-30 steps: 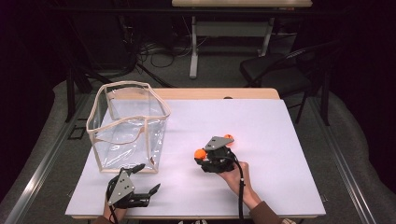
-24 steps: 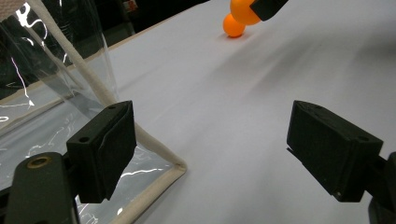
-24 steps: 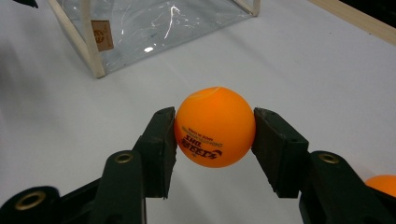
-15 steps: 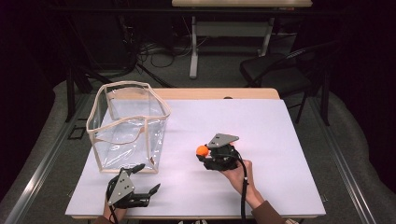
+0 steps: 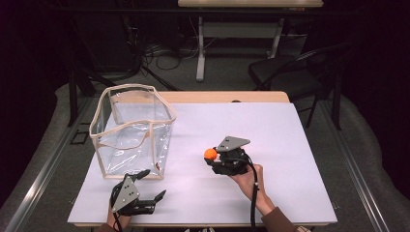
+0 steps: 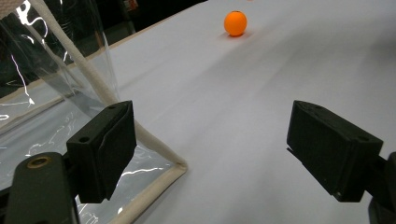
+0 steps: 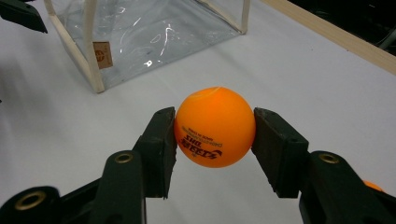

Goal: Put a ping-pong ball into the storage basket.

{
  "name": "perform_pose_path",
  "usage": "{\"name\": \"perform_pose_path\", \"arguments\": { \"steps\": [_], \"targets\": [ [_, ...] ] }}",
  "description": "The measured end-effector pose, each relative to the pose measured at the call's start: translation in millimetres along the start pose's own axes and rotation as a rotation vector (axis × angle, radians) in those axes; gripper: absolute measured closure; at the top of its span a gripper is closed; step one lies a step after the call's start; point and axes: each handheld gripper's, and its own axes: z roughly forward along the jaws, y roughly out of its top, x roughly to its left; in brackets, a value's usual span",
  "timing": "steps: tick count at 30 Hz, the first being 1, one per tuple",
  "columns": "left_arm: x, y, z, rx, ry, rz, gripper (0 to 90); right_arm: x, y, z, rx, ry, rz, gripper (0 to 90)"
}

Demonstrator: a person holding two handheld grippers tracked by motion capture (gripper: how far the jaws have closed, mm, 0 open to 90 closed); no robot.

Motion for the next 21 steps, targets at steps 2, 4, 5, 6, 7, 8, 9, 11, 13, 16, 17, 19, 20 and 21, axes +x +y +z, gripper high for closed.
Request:
{"name": "perform_pose_path", "arguments": {
  "steps": [2,4,5,6,7,8,9,11,13,16,17,19,20,21],
  "targets": [
    [0.0,0.1,0.0,-0.001,0.001,-0.001,15.9,0.0,1.7,-0.7,-0.003,0.001,-0.002,50.5],
    [0.1,0.0,-0.2,0.000,0.001,0.000,15.9,0.1,3.0,-1.9,-0.005,0.001,0.000,50.5],
    [0.1,-0.1,-0.1,-0.002,0.002,-0.002,15.9,-0.1,3.8,-2.5,-0.006,0.002,0.000,50.5],
    [0.1,-0.1,0.0,-0.002,0.003,-0.002,15.9,-0.2,4.2,-2.6,-0.006,0.001,-0.002,50.5],
    [0.1,-0.1,0.0,-0.002,0.003,-0.002,15.9,-0.1,4.7,-2.9,-0.005,-0.001,-0.002,50.5],
    [0.1,0.0,-0.1,0.000,0.002,-0.001,15.9,-0.2,5.2,-3.3,-0.005,-0.001,-0.002,50.5],
    [0.0,0.0,-0.1,-0.001,0.002,-0.001,15.9,-0.3,5.9,-3.8,-0.004,-0.001,-0.004,50.5],
    [0.0,0.1,-0.1,-0.001,0.001,-0.001,15.9,-0.4,6.8,-4.4,-0.005,-0.003,-0.007,50.5],
    [0.0,0.0,-0.1,-0.004,0.002,0.000,15.9,-1.0,8.0,-4.9,-0.004,-0.004,-0.007,50.5],
    [-0.1,0.1,-0.2,-0.001,0.001,0.000,15.9,-1.4,9.6,-5.2,-0.008,-0.005,-0.010,50.5],
    [-0.2,0.2,-0.1,-0.001,0.001,0.000,15.9,-1.4,10.3,-5.4,-0.007,-0.006,-0.011,50.5],
    [-0.1,0.2,0.1,0.000,0.002,0.001,15.9,-1.0,11.5,-5.0,-0.008,-0.005,-0.011,50.5],
    [-0.1,0.2,0.1,0.000,0.002,0.001,15.9,-1.1,12.3,-4.6,-0.008,-0.005,-0.014,50.5],
    [0.0,0.1,0.1,-0.002,0.002,-0.001,15.9,-1.1,12.9,-4.3,-0.008,-0.004,-0.013,50.5]
  ]
}}
